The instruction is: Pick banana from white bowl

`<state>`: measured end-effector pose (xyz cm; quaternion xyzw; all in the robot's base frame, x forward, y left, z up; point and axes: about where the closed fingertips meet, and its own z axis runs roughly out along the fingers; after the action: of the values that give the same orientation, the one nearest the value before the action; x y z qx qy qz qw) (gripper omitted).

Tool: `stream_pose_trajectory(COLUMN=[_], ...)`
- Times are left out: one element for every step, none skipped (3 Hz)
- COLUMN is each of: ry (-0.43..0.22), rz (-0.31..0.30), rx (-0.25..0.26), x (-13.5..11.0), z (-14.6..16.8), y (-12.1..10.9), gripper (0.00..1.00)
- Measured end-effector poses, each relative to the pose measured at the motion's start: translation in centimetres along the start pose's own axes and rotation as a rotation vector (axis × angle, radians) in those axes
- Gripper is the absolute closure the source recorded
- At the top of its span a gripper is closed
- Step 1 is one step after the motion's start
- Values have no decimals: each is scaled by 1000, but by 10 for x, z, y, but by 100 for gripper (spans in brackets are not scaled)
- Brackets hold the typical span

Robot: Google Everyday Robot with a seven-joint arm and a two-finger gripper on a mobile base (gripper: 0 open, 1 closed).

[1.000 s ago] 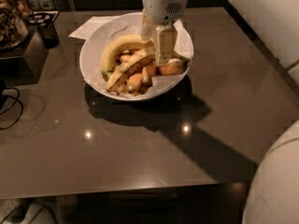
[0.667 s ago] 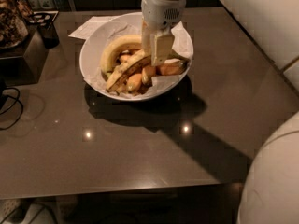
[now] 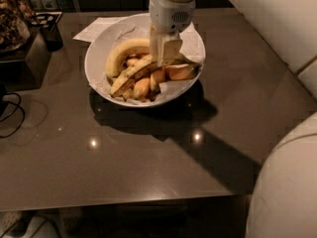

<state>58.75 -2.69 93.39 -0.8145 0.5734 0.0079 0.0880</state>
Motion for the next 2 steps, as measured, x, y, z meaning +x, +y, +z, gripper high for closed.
stream_pose_trajectory(ry=[0,0], rz=[0,0], rx=[0,0], x=[-1,-1], z=[-3,-4], y=[-1,-2], gripper=[59,41])
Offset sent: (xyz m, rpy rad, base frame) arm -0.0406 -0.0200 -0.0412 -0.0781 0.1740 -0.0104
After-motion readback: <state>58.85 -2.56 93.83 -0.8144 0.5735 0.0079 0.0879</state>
